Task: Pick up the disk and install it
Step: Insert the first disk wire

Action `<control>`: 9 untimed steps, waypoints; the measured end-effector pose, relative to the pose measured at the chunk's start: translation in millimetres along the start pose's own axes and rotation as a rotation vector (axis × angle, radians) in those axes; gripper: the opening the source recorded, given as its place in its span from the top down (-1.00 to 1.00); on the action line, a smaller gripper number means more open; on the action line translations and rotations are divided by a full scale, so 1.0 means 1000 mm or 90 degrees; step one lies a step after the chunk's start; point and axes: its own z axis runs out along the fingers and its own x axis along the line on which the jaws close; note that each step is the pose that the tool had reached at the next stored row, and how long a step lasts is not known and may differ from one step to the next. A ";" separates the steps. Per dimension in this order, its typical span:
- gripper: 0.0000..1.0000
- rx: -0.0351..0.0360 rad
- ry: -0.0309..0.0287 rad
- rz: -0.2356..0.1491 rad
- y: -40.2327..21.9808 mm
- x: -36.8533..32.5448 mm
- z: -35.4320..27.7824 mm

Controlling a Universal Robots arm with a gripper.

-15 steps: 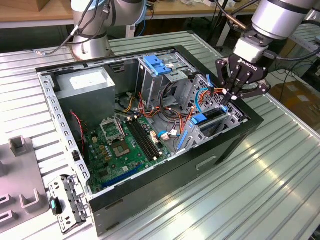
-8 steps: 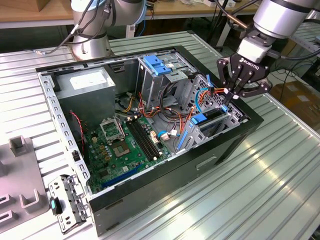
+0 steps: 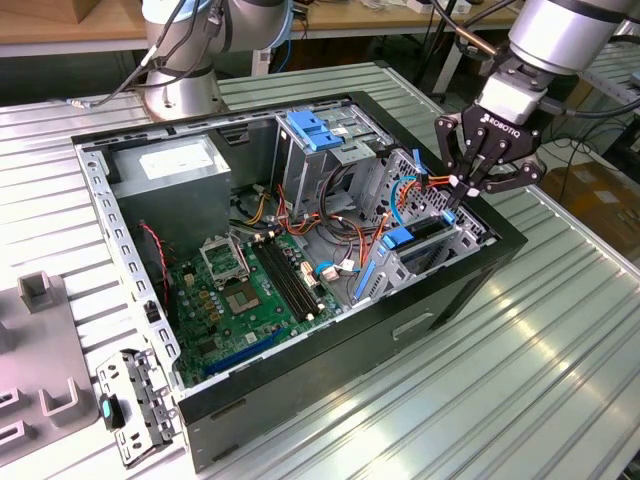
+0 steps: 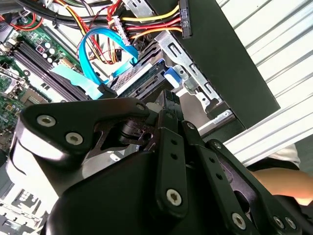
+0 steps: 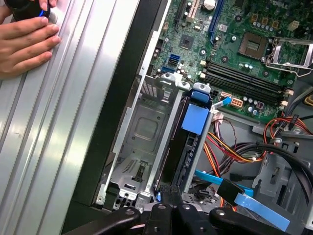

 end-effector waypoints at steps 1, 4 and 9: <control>0.79 0.0000 0.0000 0.000 0.0000 0.0000 0.0000; 0.79 0.0000 0.0000 0.000 -0.0001 0.0000 0.0000; 0.79 -0.0004 0.0005 -0.014 -0.0014 0.0000 -0.0026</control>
